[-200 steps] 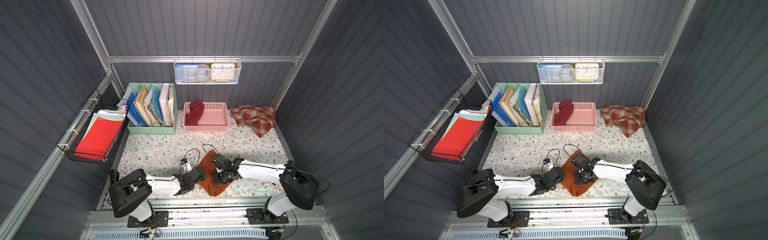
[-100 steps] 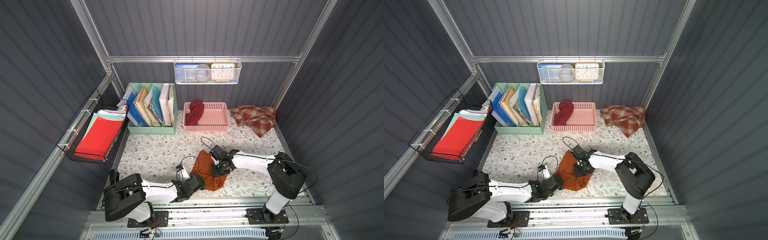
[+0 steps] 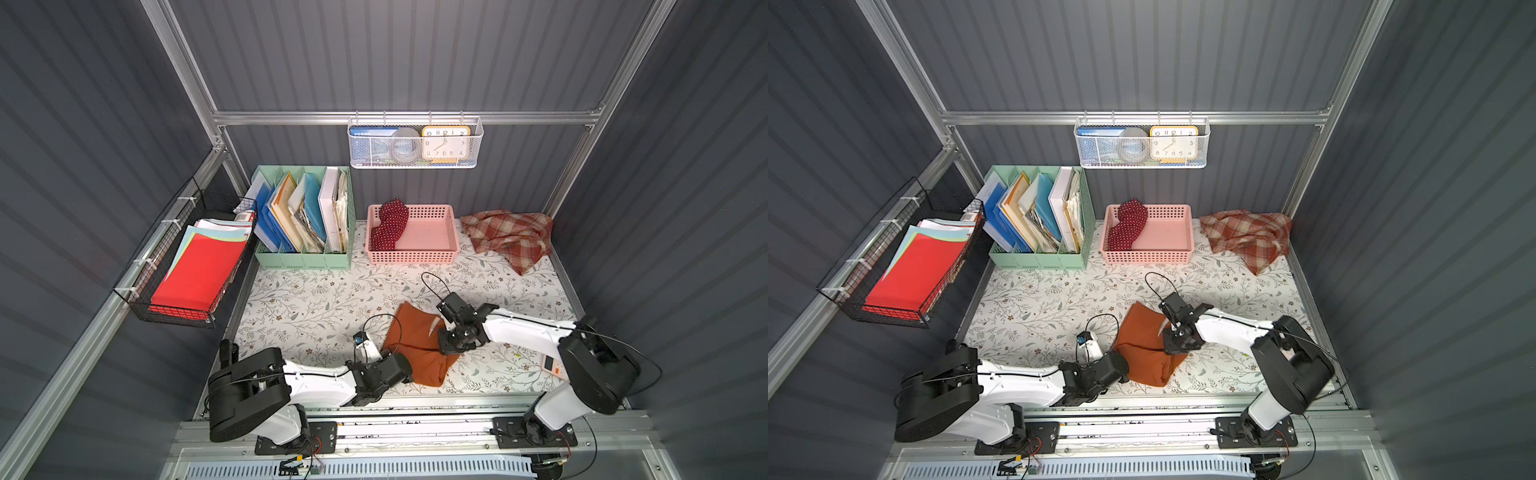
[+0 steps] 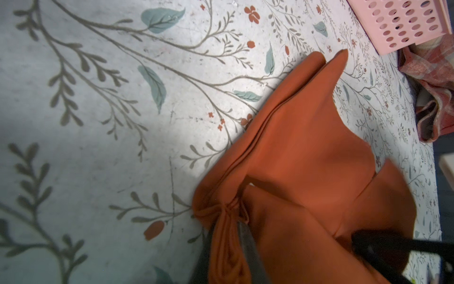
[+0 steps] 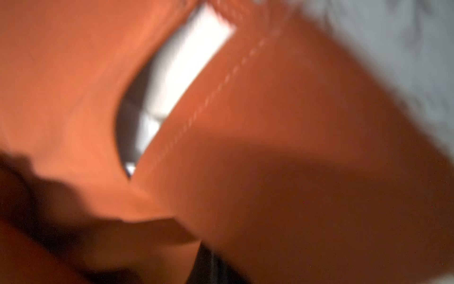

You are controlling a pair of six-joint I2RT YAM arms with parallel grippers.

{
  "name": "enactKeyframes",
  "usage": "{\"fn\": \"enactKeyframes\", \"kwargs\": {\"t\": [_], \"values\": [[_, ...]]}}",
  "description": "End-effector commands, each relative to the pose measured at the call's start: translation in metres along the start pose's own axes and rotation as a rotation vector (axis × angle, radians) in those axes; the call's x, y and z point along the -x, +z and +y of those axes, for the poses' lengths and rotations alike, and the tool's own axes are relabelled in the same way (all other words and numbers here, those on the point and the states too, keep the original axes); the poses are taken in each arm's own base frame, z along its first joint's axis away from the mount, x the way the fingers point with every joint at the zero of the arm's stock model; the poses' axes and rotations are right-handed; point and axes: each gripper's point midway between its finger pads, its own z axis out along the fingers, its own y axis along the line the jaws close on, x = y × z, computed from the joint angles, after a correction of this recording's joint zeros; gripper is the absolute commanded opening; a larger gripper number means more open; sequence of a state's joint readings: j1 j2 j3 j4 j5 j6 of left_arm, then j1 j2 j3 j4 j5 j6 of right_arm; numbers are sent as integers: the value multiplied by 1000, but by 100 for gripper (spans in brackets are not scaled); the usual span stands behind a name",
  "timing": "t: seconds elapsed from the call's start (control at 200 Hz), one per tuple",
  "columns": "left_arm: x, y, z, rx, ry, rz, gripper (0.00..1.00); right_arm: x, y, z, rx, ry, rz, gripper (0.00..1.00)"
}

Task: Roll up the skirts
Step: Roll the skirt at the center of the board.

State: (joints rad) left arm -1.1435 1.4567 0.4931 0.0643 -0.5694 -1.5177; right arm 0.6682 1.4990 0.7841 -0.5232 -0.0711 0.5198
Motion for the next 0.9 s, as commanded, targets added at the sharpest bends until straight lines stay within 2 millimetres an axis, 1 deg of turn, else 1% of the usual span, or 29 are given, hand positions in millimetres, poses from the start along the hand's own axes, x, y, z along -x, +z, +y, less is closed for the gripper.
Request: {"fn": "enactKeyframes", "kwargs": {"t": [0.0, 0.035, 0.06, 0.105, 0.195, 0.255, 0.315, 0.37, 0.45, 0.55, 0.63, 0.71, 0.835, 0.896], "values": [[-6, 1, 16, 58, 92, 21, 0, -22, -24, -11, -9, 52, 18, 0], [-6, 1, 15, 53, 96, 19, 0, -22, -32, -12, -13, 52, 1, 0], [-5, 1, 14, 50, 99, 17, 0, -20, -38, -16, -31, 53, -16, 3], [-4, 0, 12, 45, 112, 12, 0, -18, -48, -25, -79, 61, -40, 5], [-3, 1, 8, 45, 131, 9, 0, -12, -54, -41, -151, 94, -94, 7], [-4, 1, 7, 45, 135, 10, 0, -13, -46, -45, -166, 129, -92, 6], [-5, 2, 8, 44, 140, 15, 0, -18, -35, -53, -202, 177, -67, 0], [-4, 1, 6, 40, 141, 14, 0, -19, -25, -54, -210, 178, -55, 0], [-3, 0, 7, 35, 145, 11, 0, -13, -13, -61, -253, 180, -65, 0], [-3, -1, 7, 28, 143, 12, 0, -8, 9, -59, -234, 175, -23, 0], [-4, 0, 8, 25, 144, 13, 0, 2, 19, -64, -276, 157, -18, 0], [-3, 1, 8, 18, 141, 4, 0, 15, 26, -63, -244, 176, -17, 0], [5, -1, 6, 9, 143, -34, 0, 38, 33, -52, -194, 172, -24, 0], [13, -3, 5, 13, 158, -66, 0, 47, 37, -42, -153, 162, -23, 0]]}}
